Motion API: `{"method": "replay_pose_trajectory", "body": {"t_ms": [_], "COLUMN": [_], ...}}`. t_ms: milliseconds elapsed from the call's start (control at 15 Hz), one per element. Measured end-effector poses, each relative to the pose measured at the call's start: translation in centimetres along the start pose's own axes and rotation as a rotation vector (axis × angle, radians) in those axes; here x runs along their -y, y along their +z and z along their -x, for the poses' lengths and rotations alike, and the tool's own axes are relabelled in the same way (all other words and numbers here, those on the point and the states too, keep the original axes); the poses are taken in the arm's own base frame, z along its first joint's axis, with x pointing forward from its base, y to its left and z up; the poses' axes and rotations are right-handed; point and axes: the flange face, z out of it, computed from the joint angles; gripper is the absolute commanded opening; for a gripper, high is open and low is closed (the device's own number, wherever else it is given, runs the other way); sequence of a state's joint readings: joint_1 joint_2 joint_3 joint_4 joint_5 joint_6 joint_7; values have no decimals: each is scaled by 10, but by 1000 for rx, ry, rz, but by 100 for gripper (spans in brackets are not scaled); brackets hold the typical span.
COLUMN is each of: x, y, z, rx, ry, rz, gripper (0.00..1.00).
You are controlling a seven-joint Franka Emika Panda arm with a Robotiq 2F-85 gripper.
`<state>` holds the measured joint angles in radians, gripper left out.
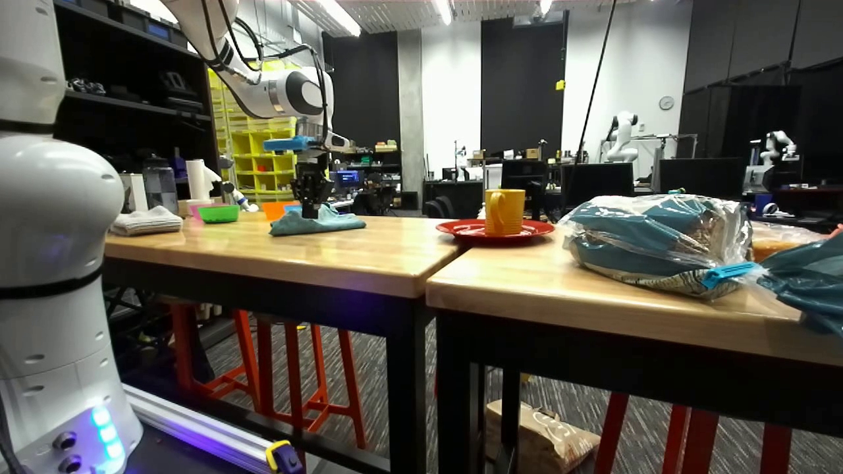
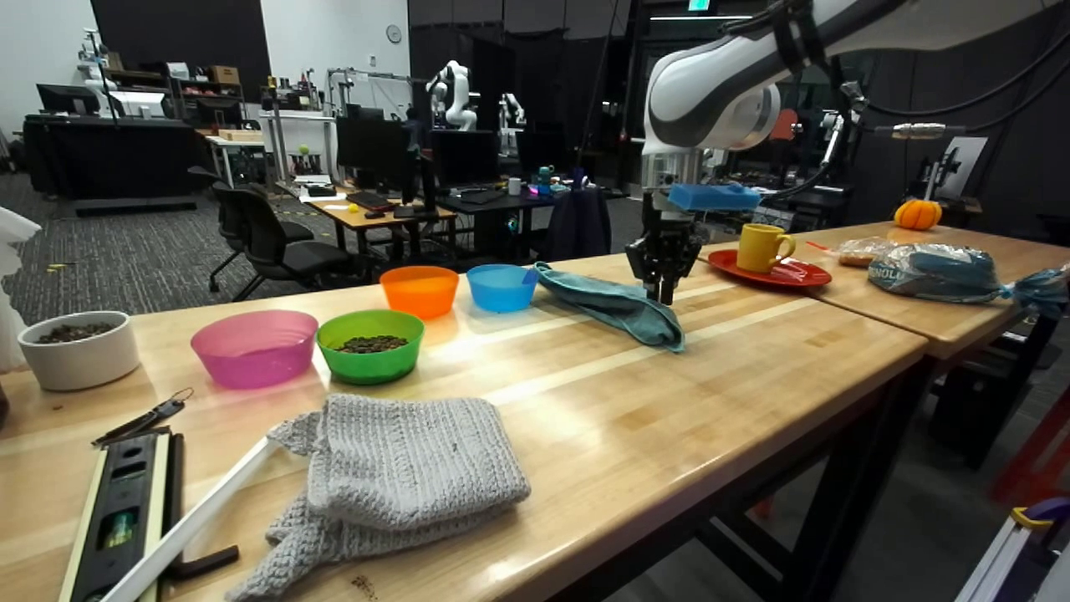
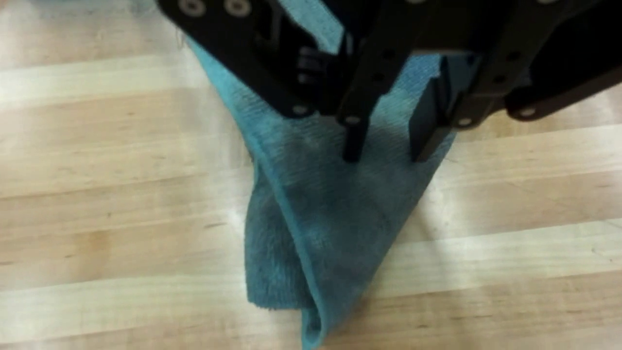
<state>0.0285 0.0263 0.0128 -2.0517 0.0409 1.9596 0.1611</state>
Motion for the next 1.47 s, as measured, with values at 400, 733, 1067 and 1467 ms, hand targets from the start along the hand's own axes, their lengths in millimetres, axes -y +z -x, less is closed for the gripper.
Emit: {"method": "replay_pose_trajectory", "body": {"t_ms": [400,733,1067,1467], "x": [-7,-35,-47,-8], "y": [29,32,1,-11], "z": [12,25,25,32], "rx": [83,169,44,5], "ry": [-42,-117,-172,-299], "rz": [18,69,27,-49], "gripper": [0,0,27,64]}}
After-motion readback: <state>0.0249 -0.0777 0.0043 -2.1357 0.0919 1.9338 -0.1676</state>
